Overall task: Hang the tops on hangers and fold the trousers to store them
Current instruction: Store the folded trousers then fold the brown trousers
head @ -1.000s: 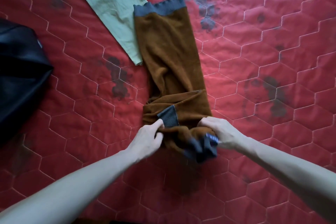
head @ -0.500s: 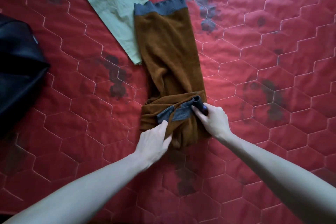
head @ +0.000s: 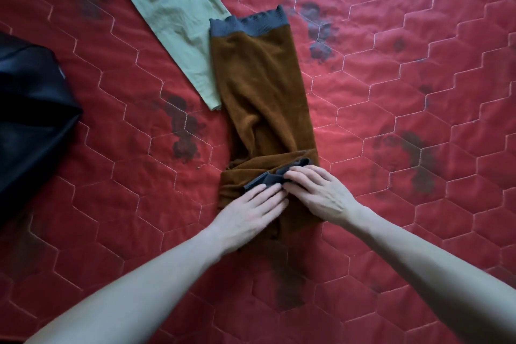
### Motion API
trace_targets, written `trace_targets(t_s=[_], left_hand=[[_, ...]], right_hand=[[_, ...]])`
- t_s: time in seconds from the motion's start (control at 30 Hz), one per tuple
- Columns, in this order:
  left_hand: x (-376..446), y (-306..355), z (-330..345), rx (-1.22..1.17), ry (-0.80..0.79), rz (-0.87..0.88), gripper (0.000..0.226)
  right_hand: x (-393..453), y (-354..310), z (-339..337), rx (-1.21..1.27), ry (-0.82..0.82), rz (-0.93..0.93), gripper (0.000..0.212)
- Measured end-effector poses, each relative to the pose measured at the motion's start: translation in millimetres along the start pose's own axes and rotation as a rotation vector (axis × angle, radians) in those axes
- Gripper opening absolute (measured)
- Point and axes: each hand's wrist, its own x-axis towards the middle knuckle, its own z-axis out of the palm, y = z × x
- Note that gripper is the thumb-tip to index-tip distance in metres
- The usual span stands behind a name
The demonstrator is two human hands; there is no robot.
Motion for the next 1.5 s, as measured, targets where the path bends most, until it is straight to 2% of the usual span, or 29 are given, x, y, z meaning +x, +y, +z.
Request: trace_targets(t_s=[0.03, 0.13, 0.23, 0.33, 0.4, 0.47, 0.57, 0.63, 0.7, 0.77, 0.83, 0.93, 1.0, 1.07, 1.17, 1.27, 1.37, 1.5], left_hand=[[-3.6, -6.9, 3.2, -0.009, -0.057, -0.012, 0.059], [-18.4, -34.0, 8.6, -0.062, -0.133, -0.125, 0.072], [-24.3, -55.4, 5.0, -0.087, -0.24, -0.185, 0.072], [-22.5, -57.0, 1.2, -0.172, -0.258, -0.185, 0.07], [-17.9, -51.0, -4.3, -0.297, -0.193, -0.307, 0.064], [-9.0, -39.8, -8.3, -0.42, -0.054, -0.516, 0.055], [13.3, -19.6, -10.6, -0.576, 0.094, -0.986, 0.056], [26.8, -12.9, -9.4, -0.693, 0.087, -1.299, 0.067], [32.6, -7.4, -7.5, -0.737, 0.061, -1.424, 0.072], [30.0, -3.6, -8.3, -0.736, 0.037, -1.421, 0.071], [20.3, -2.1, -10.9, -0.733, -0.029, -1.367, 0.067], [-3.0, 3.0, -16.4, -0.731, -0.245, -1.195, 0.061], [-16.9, 8.4, -18.0, -0.707, -0.426, -1.04, 0.06], [-25.3, 12.5, -17.2, -0.681, -0.53, -0.942, 0.058], [-19.9, 9.8, -18.9, -0.662, -0.446, -1.027, 0.055], [-3.3, 1.7, -15.8, -0.678, -0.292, -1.07, 0.052], [13.3, -11.0, -6.6, -0.743, -0.173, -1.069, 0.028], [13.5, -35.1, -2.4, -0.921, -0.143, -1.129, 0.035]], right_hand=[[-5.0, 1.2, 0.3, 0.052, -0.068, 0.008, 0.036], [-22.5, 4.9, 2.5, 0.111, -0.314, 0.108, 0.085], [-23.4, 8.4, 8.8, 0.107, -0.388, 0.157, 0.106], [-20.8, 12.7, 10.1, 0.136, -0.396, 0.226, 0.096], [-23.4, 10.4, 11.2, 0.191, -0.312, 0.37, 0.08], [-24.0, 1.6, 12.2, 0.333, -0.168, 0.626, 0.076], [-17.8, -23.8, 12.2, 0.628, 0.071, 1.101, 0.094], [-12.4, -38.8, 12.6, 0.74, 0.11, 1.331, 0.09], [-9.7, -46.3, 12.2, 0.737, 0.077, 1.431, 0.071], [-8.9, -48.7, 8.0, 0.74, 0.01, 1.46, 0.059], [-14.2, -53.2, 0.8, 0.751, -0.049, 1.451, 0.056], [-40.5, -76.7, -13.2, 0.734, -0.149, 1.439, 0.055], [-65.0, -96.2, -22.1, 0.706, -0.261, 1.422, 0.058], [-84.1, -113.2, -28.7, 0.69, -0.376, 1.387, 0.059], [-88.1, -121.0, -35.6, 0.687, -0.418, 1.347, 0.059], [-71.0, -104.2, -37.1, 0.778, -0.296, 1.341, 0.063], [-36.3, -74.2, -27.9, 0.915, -0.17, 1.367, 0.074], [18.1, -24.3, -5.5, 0.919, -0.069, 1.424, 0.058]])
